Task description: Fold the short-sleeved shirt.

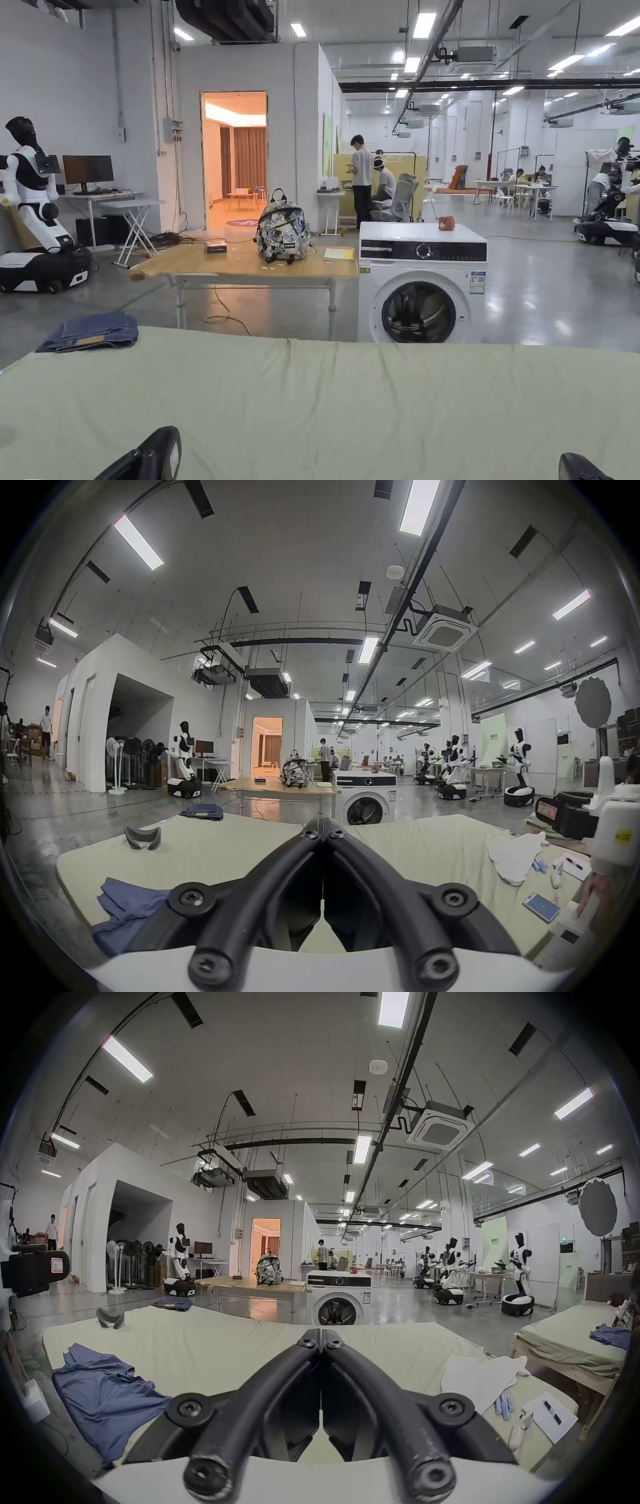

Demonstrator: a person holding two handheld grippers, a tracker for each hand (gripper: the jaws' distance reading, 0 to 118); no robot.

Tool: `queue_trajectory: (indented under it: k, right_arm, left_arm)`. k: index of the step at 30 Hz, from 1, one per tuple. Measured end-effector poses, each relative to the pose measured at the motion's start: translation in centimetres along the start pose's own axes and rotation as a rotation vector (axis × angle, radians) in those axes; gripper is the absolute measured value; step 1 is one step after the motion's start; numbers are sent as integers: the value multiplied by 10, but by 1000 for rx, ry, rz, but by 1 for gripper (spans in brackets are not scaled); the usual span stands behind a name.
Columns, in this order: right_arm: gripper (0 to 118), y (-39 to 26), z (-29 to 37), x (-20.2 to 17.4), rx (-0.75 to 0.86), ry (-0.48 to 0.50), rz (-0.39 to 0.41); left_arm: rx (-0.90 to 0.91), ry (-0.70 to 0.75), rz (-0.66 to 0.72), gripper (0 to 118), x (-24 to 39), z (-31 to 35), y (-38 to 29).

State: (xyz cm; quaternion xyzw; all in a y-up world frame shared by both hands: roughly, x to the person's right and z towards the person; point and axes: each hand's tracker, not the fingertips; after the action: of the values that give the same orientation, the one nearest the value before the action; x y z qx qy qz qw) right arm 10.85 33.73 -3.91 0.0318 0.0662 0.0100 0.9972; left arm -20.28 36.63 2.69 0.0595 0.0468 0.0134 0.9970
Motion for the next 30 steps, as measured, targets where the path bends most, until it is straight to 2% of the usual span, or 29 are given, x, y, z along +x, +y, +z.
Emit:
queue_trajectory:
  k: [7,10,11,12,13,15,18,20,23,24,26,28,30]
  right_arm:
    - [0,-2,1,-1,-3,-5,8]
    - [0,-2,-1,0,-11,-12,8]
    - [0,-2,-2,0,-12,-18,15]
    - [0,0,-3,-1,-4,-45,70]
    - [0,3,-4,-6,12,-78,175]
    - [0,4,-8,-18,55,-133,441]
    - [0,-7,-10,-24,101,-80,828]
    - [0,-27,-11,-21,105,-40,1123]
    - [0,-68,-7,-10,137,43,1564]
    - [0,-81,-5,-5,142,88,1675]
    - [0,-104,3,5,129,204,1854]
    - [0,-119,11,11,127,286,1933]
    - [0,-124,14,15,111,296,1958]
  left_arm:
    - [-6,20,34,0,-5,0,2]
    - [-21,43,0,0,-5,-1,2]
    - [-25,50,-25,0,-4,-1,2]
    - [-26,57,-66,0,-3,-2,3]
    - [-29,58,-125,0,1,-4,4]
    - [-21,64,-358,0,15,-8,7]
    - [-21,94,-896,0,36,-18,-12]
    - [-49,40,-1209,0,34,-24,-39]
    - [-143,-80,-1464,0,25,-23,-75]
    - [-166,-105,-1532,0,21,-21,-85]
    - [-206,-154,-1674,0,16,-17,-109]
    - [-241,-181,-1793,0,10,-14,-129]
    - [-290,-183,-1847,0,7,-14,-140]
